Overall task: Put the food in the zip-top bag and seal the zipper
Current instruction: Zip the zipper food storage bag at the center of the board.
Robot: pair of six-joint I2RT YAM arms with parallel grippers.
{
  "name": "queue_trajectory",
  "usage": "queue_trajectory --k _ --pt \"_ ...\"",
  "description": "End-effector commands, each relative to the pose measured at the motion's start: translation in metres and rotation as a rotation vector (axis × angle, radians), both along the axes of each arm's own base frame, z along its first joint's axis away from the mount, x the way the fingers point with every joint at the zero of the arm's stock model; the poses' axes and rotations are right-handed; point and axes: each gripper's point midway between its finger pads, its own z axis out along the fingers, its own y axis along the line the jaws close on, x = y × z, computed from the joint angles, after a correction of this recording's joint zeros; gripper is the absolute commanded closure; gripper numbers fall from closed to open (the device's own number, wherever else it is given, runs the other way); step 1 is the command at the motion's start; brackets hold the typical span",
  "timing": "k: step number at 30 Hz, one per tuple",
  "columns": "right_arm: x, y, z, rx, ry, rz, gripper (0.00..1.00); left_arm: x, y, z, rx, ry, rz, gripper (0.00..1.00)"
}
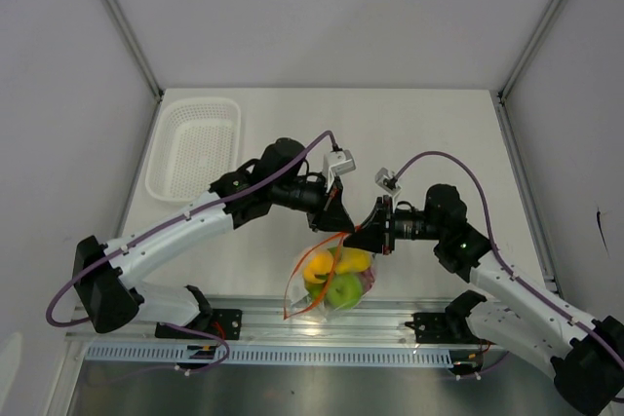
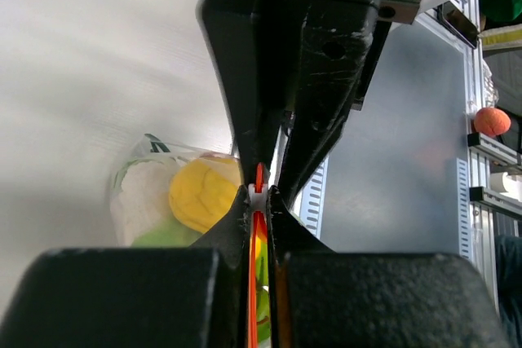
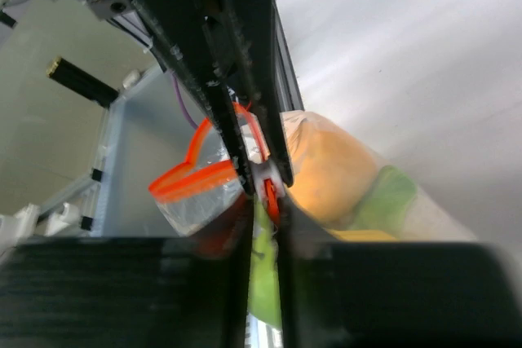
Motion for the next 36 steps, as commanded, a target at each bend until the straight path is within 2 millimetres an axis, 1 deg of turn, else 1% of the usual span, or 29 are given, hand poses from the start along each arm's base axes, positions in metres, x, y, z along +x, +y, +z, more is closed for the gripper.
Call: queue_trajectory --k 1,2,4,5,7,8,10,11,12,13,14,15,18,19,25,26,27,29,30,31,32,34,36 --pt "0.002 0.005 0.024 0.063 -0.067 0.029 0.98 -0.001 -0.006 0.021 -0.063 -0.009 -0.03 0.99" --pt "0.005 0.005 0.025 0.062 -0.063 0.015 1.0 -0.001 -0.006 0.02 -0.062 -0.008 -0.03 0.99" --pt "0.008 0.005 0.025 0.064 -0.06 -0.008 1.0 0.0 -0.005 0.02 -0.057 -0.009 -0.023 0.99" --pt "0.016 0.004 0.025 0.061 -0.065 -0.066 1.0 0.0 -0.004 0.018 -0.051 -0.008 -0.02 0.99" --pt "0.019 0.001 0.023 0.061 -0.062 -0.103 1.0 0.001 -0.002 0.015 -0.034 -0.006 -0.009 0.99" --pt "0.028 -0.002 0.027 0.073 -0.077 -0.174 1.0 0.001 -0.001 0.013 -0.03 -0.005 -0.007 0.99" --pt "0.033 -0.007 0.028 0.095 -0.067 -0.238 1.0 0.001 0.0 0.01 -0.02 0.0 -0.003 1.0" --pt "0.035 -0.012 0.036 0.121 -0.085 -0.278 1.0 0.001 0.001 0.007 -0.009 0.006 0.0 0.99" --pt "0.043 -0.016 0.039 0.132 -0.084 -0.333 1.0 0.0 0.002 0.003 -0.001 0.011 0.001 1.0" --pt "0.045 -0.019 0.041 0.143 -0.08 -0.356 1.0 -0.001 0.003 0.002 0.002 0.017 -0.002 0.99" --pt "0.047 -0.021 0.045 0.158 -0.067 -0.378 1.0 -0.003 0.004 -0.004 0.011 0.028 -0.003 0.99" --pt "0.052 -0.026 0.05 0.17 -0.07 -0.425 1.0 -0.003 0.005 -0.005 0.013 0.032 -0.002 0.99" --pt "0.058 -0.031 0.051 0.167 -0.049 -0.473 1.0 -0.008 0.009 -0.012 0.03 0.044 -0.01 0.99" --pt "0.059 -0.032 0.049 0.158 -0.04 -0.482 1.0 -0.009 0.011 -0.01 0.026 0.036 -0.005 0.99" --pt "0.064 -0.042 0.039 0.141 -0.003 -0.54 1.0 -0.014 0.026 -0.022 0.079 0.037 0.014 0.99" --pt "0.064 -0.043 0.039 0.14 -0.005 -0.545 1.0 -0.016 0.029 -0.02 0.076 0.028 0.019 1.0" --pt "0.063 -0.044 0.04 0.141 -0.004 -0.548 1.0 -0.017 0.033 -0.026 0.095 0.033 0.027 0.99" --pt "0.063 -0.048 0.04 0.136 -0.004 -0.559 1.0 -0.019 0.039 -0.024 0.096 0.018 0.039 0.99" --pt "0.063 -0.05 0.043 0.139 -0.011 -0.563 1.0 -0.021 0.043 -0.029 0.11 0.025 0.044 0.99" --pt "0.062 -0.053 0.043 0.136 -0.009 -0.571 1.0 -0.023 0.046 -0.03 0.116 0.028 0.046 0.99" --pt "0.063 -0.054 0.043 0.13 -0.01 -0.577 1.0 -0.026 0.05 -0.026 0.108 0.022 0.05 0.99" --pt "0.063 -0.058 0.044 0.121 -0.006 -0.593 1.0 -0.029 0.056 -0.03 0.122 0.03 0.059 0.99" --pt "0.066 -0.062 0.044 0.118 -0.004 -0.616 1.0 -0.034 0.062 -0.027 0.115 0.025 0.066 0.99"
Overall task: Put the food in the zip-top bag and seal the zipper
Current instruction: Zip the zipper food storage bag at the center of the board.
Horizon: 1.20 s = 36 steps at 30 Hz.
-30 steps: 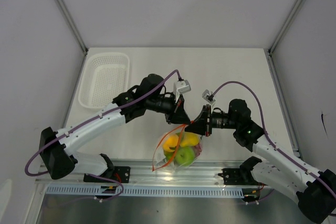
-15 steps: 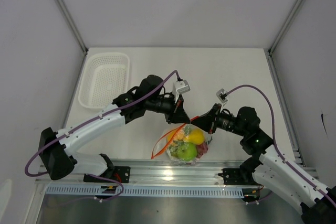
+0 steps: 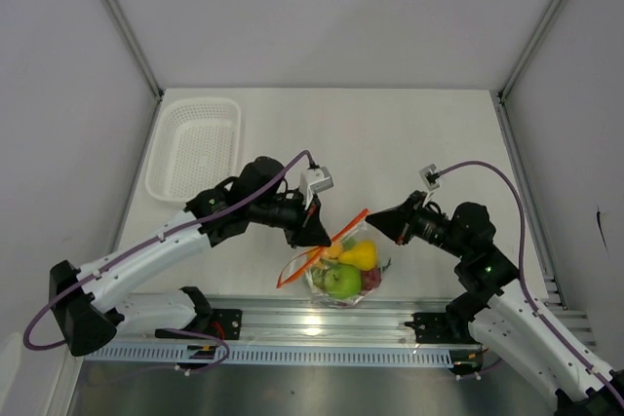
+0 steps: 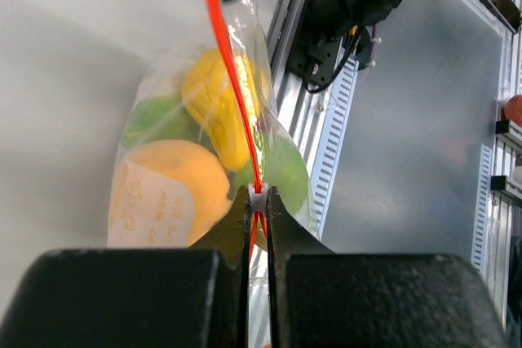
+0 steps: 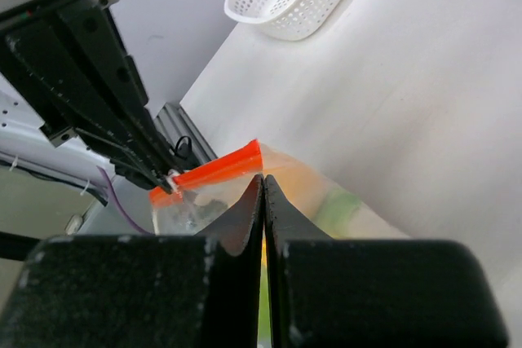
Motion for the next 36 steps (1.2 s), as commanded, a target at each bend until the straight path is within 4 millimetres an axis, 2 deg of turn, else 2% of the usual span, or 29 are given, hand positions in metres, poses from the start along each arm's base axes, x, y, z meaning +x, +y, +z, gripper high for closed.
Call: queue_trajectory --k 1,5,10,11,12,13,16,19,23,24,25,27,29,34,36 --pt "0.019 -0.016 0.032 0.032 -0.069 -0.131 1.0 -0.02 0.021 -0.001 0.028 0.023 -0.008 0.99" --pt "0.023 -0.019 0.034 0.038 -0.068 -0.153 1.0 -0.027 0.03 0.004 0.021 0.02 0.0 0.99" --pt "-0.008 0.002 0.047 0.058 -0.153 0.086 0.99 -0.027 0.026 0.005 0.003 0.013 -0.016 1.0" --pt "-0.014 0.004 0.059 0.061 -0.182 0.122 0.9 -0.028 0.024 0.009 -0.005 0.014 -0.029 0.99" --pt "-0.015 0.008 0.051 0.024 -0.141 0.159 0.78 -0.028 0.023 0.012 -0.009 0.012 -0.036 1.0" --pt "-0.023 0.011 0.052 0.001 -0.135 0.218 0.58 -0.027 0.022 0.011 -0.009 0.01 -0.039 0.99" --pt "-0.03 0.015 0.055 -0.091 -0.132 0.302 0.38 -0.025 0.02 0.014 -0.011 -0.004 -0.051 0.99" --pt "-0.035 0.018 0.066 -0.13 -0.191 0.341 0.3 -0.025 0.018 0.013 -0.005 0.0 -0.06 0.99" --pt "-0.047 0.032 0.063 -0.154 -0.171 0.48 0.31 -0.026 0.017 0.016 -0.019 0.001 -0.065 0.99" --pt "-0.049 0.035 0.054 -0.186 -0.136 0.501 0.32 -0.026 0.017 0.016 -0.02 0.001 -0.066 0.99" --pt "-0.049 0.039 0.055 -0.215 -0.171 0.52 0.36 -0.026 0.017 0.017 -0.024 -0.001 -0.068 0.99" --pt "-0.055 0.051 0.035 -0.289 -0.136 0.565 0.4 -0.026 0.016 0.019 -0.027 -0.002 -0.07 1.0" --pt "-0.059 0.06 0.025 -0.327 -0.138 0.615 0.46 -0.027 0.016 0.02 -0.03 0.003 -0.076 1.0" --pt "-0.066 0.068 0.011 -0.364 -0.135 0.661 0.49 -0.028 0.015 0.022 -0.037 0.005 -0.081 0.99" --pt "-0.069 0.07 0.004 -0.372 -0.121 0.685 0.54 -0.029 0.016 0.021 -0.036 0.006 -0.081 0.99"
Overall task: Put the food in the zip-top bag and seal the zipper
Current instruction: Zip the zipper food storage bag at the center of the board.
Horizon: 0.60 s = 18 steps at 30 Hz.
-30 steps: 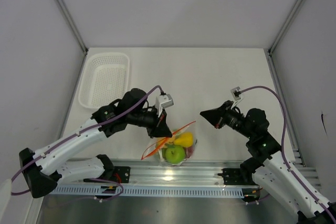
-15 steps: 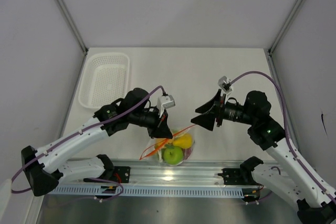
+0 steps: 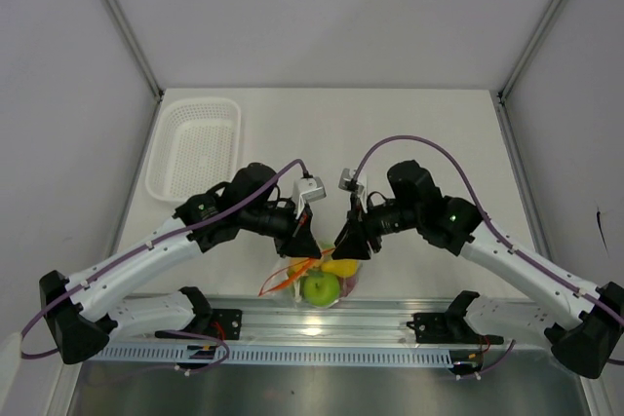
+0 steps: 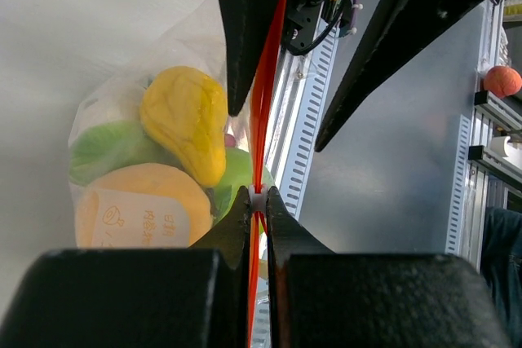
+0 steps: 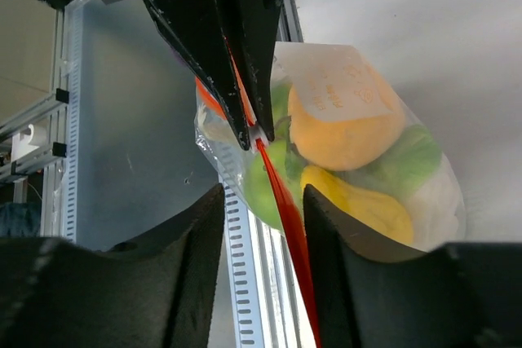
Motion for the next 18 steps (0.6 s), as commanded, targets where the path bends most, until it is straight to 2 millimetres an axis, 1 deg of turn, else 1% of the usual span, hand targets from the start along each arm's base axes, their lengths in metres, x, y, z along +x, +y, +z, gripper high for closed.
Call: queue_trajectory --k 1,3,7,8,9,10,14,17,18 --pt "-0.004 0.002 0.005 0.003 -0.047 0.039 0.56 -0.002 -0.007 0.024 -0.072 -0.044 -0.042 0.99" --pt "-0.007 0.004 0.001 -0.003 -0.048 0.045 0.59 -0.002 -0.007 0.024 -0.074 -0.046 -0.042 0.99" --pt "0.001 0.002 -0.006 -0.04 -0.084 -0.01 0.57 -0.003 -0.007 0.023 -0.075 -0.039 -0.046 0.99" --pt "0.007 0.002 -0.008 -0.055 -0.106 -0.044 0.57 -0.003 -0.007 0.023 -0.075 -0.039 -0.046 0.99" --pt "0.009 0.001 -0.01 -0.066 -0.117 -0.055 0.57 -0.003 -0.008 0.022 -0.075 -0.035 -0.048 1.0" --pt "0.009 0.002 -0.008 -0.066 -0.132 -0.055 0.57 -0.003 -0.008 0.022 -0.075 -0.034 -0.049 0.99" --pt "0.014 0.002 -0.011 -0.092 -0.157 -0.086 0.58 -0.003 -0.008 0.022 -0.076 -0.032 -0.051 0.99" --pt "0.019 0.0 -0.018 -0.12 -0.185 -0.099 0.61 -0.003 -0.009 0.021 -0.075 -0.031 -0.051 0.99" --pt "0.02 0.0 -0.019 -0.127 -0.191 -0.105 0.64 -0.003 -0.009 0.022 -0.078 -0.031 -0.052 0.99"
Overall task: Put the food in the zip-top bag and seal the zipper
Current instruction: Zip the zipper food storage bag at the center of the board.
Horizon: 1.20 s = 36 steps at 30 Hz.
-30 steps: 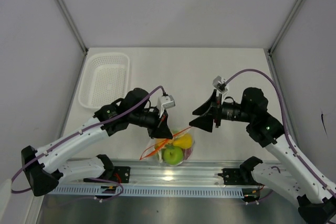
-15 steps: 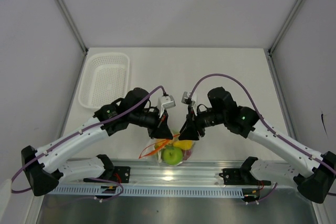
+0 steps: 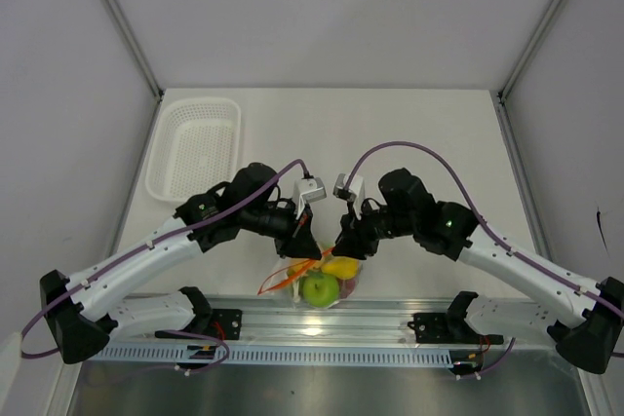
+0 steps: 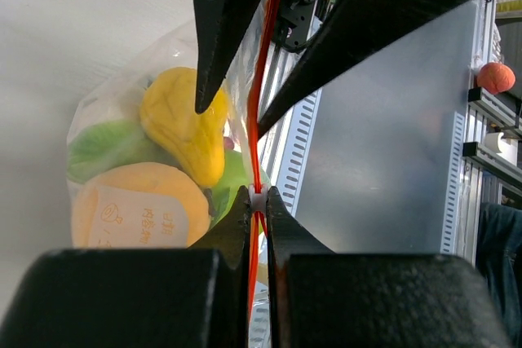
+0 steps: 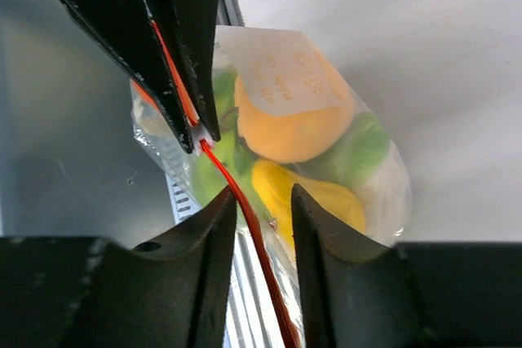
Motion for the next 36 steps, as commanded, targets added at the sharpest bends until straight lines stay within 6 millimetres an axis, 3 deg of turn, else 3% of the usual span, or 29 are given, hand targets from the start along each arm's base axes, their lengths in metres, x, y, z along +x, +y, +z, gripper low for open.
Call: queue_trajectory --k 1,2,5,6,11,19,32,36 --pt "0.012 -0.001 0.0 -0.023 -0.074 -0.033 0.66 0.001 -0.009 0.021 -0.071 -0.04 -0.036 0.99" --pt "0.012 -0.001 -0.001 -0.028 -0.079 -0.036 0.68 0.001 -0.009 0.021 -0.07 -0.039 -0.036 1.0" --pt "0.018 -0.003 -0.003 -0.039 -0.092 -0.067 0.89 0.001 -0.009 0.02 -0.068 -0.037 -0.035 0.99" --pt "0.018 -0.004 -0.001 -0.032 -0.098 -0.074 1.0 0.001 -0.008 0.02 -0.067 -0.038 -0.035 0.99" --pt "0.026 -0.01 0.008 0.002 -0.151 -0.141 1.0 0.003 -0.006 0.017 -0.053 -0.036 -0.021 0.99" --pt "0.051 -0.032 0.023 0.092 -0.156 -0.409 1.0 0.008 0.0 0.004 -0.009 -0.02 0.012 0.99" --pt "0.084 -0.088 0.011 0.1 -0.093 -0.785 1.0 0.011 0.03 -0.008 0.117 -0.034 0.138 0.99" --pt "0.087 -0.095 0.009 0.071 -0.082 -0.823 1.0 0.006 0.042 -0.01 0.157 -0.006 0.176 1.0"
